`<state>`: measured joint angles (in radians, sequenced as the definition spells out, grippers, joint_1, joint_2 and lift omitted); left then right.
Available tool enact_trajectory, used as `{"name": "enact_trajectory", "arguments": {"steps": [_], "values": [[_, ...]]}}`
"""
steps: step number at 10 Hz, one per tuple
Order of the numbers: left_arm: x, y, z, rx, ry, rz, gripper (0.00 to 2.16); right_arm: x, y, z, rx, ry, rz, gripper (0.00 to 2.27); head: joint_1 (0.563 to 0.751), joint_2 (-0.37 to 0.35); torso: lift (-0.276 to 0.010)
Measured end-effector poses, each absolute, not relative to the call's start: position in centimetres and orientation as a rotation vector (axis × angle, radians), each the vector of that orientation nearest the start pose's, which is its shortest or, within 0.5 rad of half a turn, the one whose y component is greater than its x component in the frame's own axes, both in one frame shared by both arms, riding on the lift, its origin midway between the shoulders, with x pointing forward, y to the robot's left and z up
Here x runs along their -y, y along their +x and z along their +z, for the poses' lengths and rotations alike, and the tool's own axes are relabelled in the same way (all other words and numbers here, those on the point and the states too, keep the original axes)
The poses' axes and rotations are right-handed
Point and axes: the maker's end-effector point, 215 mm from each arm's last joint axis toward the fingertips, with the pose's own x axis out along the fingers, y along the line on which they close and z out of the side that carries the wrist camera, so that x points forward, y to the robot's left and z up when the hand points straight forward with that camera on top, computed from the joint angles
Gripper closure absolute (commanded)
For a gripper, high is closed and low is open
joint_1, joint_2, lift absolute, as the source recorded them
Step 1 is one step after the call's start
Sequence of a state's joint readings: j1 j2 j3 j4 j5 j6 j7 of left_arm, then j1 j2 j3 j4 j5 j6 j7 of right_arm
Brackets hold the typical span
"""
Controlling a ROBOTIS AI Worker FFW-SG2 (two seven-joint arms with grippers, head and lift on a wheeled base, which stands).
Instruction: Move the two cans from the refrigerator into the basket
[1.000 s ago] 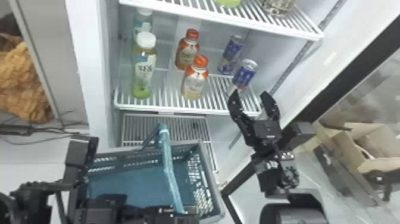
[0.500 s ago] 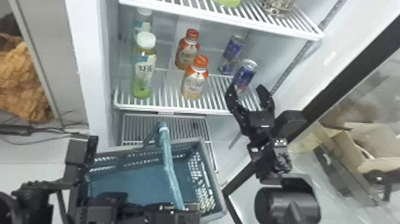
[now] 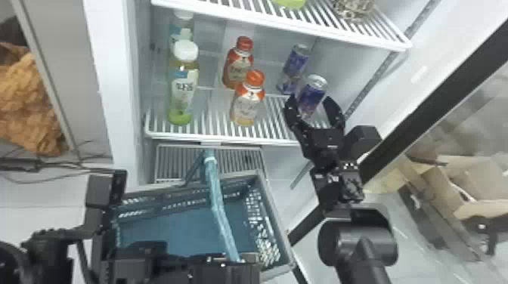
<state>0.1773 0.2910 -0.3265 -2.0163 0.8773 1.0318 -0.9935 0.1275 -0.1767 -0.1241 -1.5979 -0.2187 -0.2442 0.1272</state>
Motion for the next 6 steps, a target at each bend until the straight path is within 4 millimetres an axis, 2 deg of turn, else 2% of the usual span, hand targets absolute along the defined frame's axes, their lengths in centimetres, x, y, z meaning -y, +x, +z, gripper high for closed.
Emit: {"name": "enact_trajectory", "arguments": {"steps": [3, 5, 6], "values": [[6.9, 22.2, -29.8, -0.718, -0.877, -1.666, 1.19, 32.8, 56.0, -31.1, 0.162, 0.025, 0.012, 0.31, 0.695, -0.350, -0.266], [6.9, 22.1, -29.8, -0.720, -0.875, -1.668, 1.19, 32.3, 56.8, -30.7, 0.168, 0.036, 0.023, 0.70, 0.695, -0.350, -0.266], [6.9, 22.2, -29.8, -0.720, -0.874, -1.669, 1.19, 32.2, 57.1, -30.6, 0.169, 0.038, 0.025, 0.80, 0.695, -0.350, -0.266]]}}
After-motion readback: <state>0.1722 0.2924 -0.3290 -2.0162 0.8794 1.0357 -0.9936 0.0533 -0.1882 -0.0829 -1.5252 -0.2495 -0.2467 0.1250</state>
